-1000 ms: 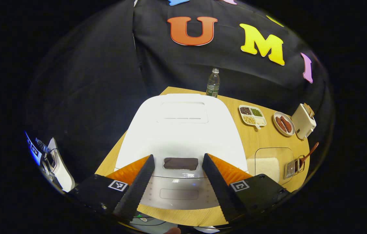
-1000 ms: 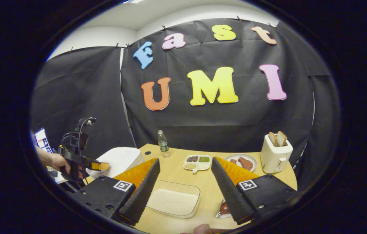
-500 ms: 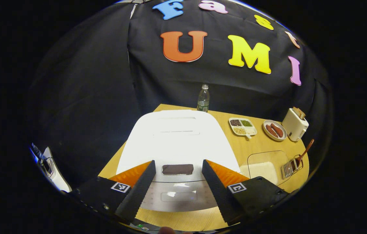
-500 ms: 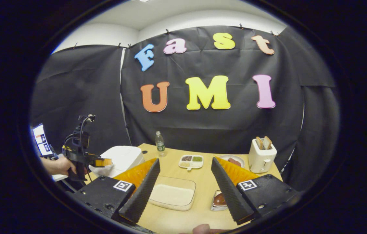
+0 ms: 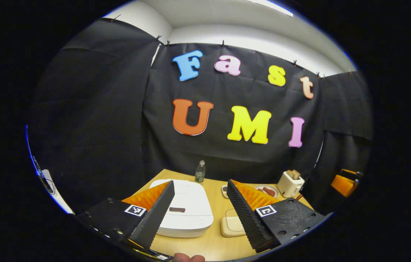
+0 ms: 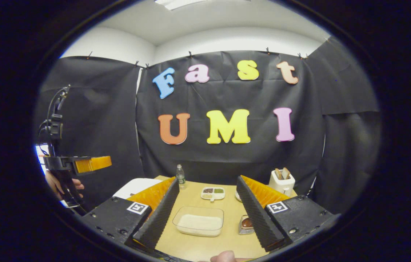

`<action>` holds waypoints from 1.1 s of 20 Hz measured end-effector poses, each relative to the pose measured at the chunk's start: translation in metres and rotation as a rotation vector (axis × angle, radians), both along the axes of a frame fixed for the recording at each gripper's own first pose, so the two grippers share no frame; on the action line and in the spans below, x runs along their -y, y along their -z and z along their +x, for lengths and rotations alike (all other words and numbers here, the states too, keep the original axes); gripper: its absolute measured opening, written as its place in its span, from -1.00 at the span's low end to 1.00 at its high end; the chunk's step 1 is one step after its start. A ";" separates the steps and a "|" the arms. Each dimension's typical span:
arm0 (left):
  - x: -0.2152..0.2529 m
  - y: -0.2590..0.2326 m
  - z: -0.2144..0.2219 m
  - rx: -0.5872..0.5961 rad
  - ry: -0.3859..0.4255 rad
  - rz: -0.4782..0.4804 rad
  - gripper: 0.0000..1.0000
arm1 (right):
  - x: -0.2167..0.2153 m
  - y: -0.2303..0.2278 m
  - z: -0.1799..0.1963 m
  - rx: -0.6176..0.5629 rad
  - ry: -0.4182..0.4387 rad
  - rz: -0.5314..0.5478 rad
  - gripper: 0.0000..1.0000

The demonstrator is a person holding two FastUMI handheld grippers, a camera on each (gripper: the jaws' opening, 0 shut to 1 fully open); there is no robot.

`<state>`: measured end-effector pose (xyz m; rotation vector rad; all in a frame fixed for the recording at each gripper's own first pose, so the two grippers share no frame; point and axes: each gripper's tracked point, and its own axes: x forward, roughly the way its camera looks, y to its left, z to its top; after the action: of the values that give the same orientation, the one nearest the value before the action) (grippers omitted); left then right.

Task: Close the left gripper, press the button to open the rice cooker; take a wooden spoon from the chopstick holder with the right hand, scoop a spoonful of rice and pour it into the rice cooker, then put the wooden spoon back into the chopstick holder.

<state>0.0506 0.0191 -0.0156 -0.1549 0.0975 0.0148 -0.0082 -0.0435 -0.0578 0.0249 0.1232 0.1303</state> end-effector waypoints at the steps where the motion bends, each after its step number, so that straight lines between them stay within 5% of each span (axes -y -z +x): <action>1: 0.003 -0.015 -0.016 0.038 0.015 -0.002 0.87 | 0.000 -0.005 -0.010 0.010 0.015 -0.004 1.00; 11: 0.051 -0.033 -0.133 0.128 0.102 -0.017 0.89 | -0.016 -0.024 -0.092 0.025 0.109 -0.024 1.00; 22: 0.069 -0.021 -0.163 0.142 0.112 0.005 0.89 | -0.025 -0.012 -0.130 0.032 0.106 -0.003 0.99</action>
<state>-0.1122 -0.0495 0.0057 -0.1449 -0.0359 -0.1071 -0.1377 -0.0188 -0.0463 0.0262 0.0896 0.0246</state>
